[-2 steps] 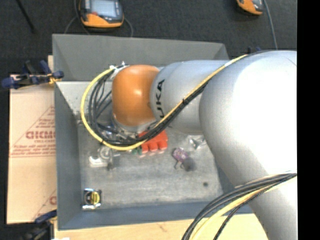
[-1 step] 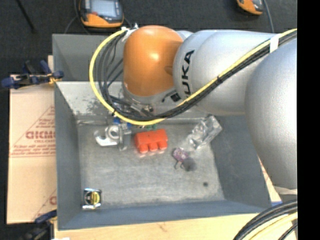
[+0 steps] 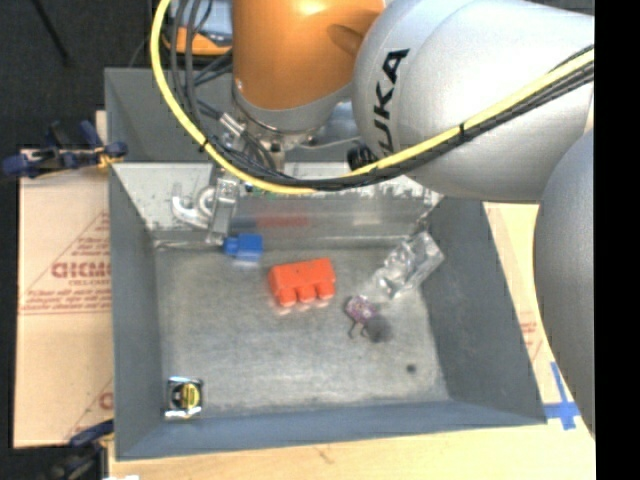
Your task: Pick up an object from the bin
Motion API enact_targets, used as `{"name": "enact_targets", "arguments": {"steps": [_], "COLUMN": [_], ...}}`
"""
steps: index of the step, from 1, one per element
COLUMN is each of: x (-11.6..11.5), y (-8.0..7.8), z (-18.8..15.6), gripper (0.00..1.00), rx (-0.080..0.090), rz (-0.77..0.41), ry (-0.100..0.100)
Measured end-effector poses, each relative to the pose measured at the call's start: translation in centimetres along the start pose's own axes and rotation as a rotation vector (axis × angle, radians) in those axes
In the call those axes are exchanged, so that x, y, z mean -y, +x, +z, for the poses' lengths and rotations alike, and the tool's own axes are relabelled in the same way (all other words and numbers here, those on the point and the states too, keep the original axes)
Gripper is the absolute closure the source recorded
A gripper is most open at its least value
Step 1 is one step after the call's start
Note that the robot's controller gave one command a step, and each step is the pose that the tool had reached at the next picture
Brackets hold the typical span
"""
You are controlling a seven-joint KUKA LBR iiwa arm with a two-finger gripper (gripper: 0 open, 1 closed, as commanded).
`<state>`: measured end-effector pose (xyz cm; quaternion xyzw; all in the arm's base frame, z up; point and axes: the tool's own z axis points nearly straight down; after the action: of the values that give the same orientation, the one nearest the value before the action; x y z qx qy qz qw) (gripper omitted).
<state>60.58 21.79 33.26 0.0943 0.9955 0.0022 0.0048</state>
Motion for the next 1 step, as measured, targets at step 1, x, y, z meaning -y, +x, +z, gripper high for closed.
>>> {"name": "enact_targets", "arguments": {"steps": [1], "x": [0.11], "y": [0.04], "z": [0.32], "gripper": [1.00], "rx": [-0.005], "rz": [-0.001], "ry": [0.004]}}
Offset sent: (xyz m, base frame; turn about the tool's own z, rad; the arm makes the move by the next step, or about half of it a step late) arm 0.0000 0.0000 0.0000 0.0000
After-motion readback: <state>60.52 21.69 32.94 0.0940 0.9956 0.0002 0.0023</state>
